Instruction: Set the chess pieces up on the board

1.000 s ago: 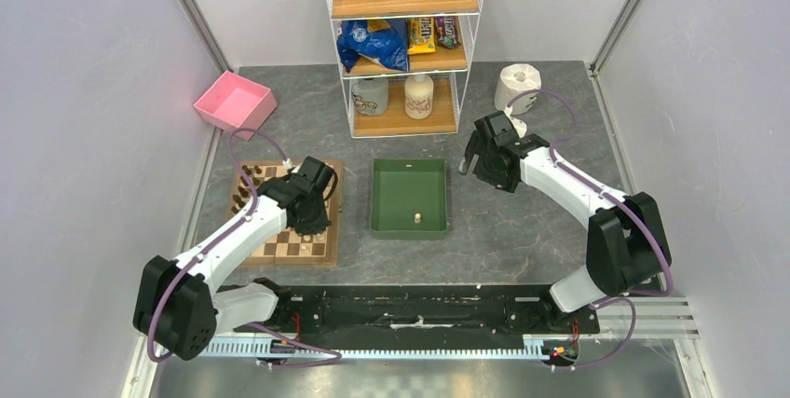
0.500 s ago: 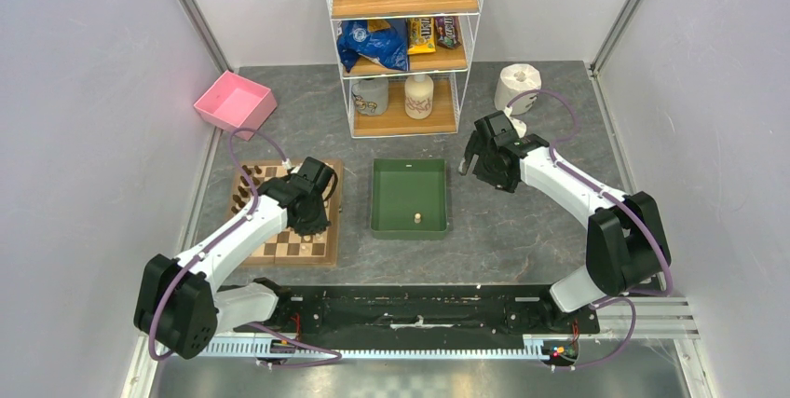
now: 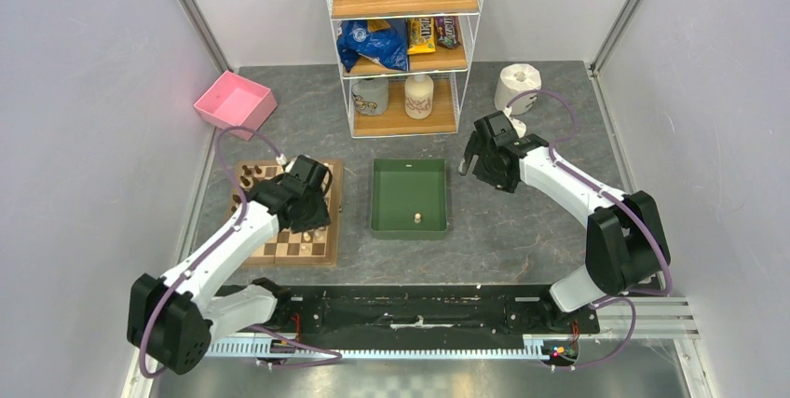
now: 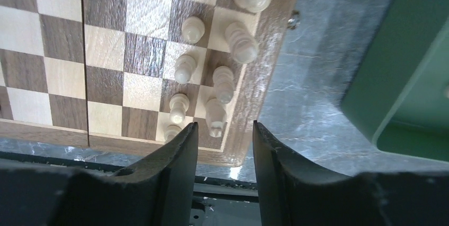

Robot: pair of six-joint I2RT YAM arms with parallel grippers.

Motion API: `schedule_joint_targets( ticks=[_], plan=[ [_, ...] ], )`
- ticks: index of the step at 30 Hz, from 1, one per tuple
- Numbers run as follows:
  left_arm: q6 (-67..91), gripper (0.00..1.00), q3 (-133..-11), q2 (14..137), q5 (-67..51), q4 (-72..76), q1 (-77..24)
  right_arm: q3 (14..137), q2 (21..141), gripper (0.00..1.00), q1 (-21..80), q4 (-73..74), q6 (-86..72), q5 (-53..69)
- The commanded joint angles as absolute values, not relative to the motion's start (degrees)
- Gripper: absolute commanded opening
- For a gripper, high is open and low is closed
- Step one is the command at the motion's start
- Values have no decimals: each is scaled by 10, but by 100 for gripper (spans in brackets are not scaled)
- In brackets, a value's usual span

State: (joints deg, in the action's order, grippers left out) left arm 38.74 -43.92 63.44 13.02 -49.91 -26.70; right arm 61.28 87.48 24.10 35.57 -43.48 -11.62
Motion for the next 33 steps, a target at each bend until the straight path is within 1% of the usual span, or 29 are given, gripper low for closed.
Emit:
schedule_joint_targets(
  ticks=[1,4,6,11,16,18,24,33],
  plan=[
    [374,49,-501,587,126,-495,-265,623,869,99,238,345,-432,-120],
    [359,49,-543,596,109,-470,-270,621,867,99,238,345,-432,-121],
    [351,49,-566,618,96,-437,-292,621,868,99,238,345,-433,-120],
    [339,50,-641,729,121,-396,-387,622,863,99,238,348,-434,-122],
    [318,53,-690,830,97,-358,-445,614,852,99,238,349,-430,-135],
    [309,54,-709,865,88,-355,-454,612,852,99,238,351,-430,-135],
    [301,58,-739,919,51,-333,-466,604,847,99,238,351,-434,-142],
    [286,59,-795,1011,27,-351,-486,612,840,99,238,356,-432,-151]
  ],
)
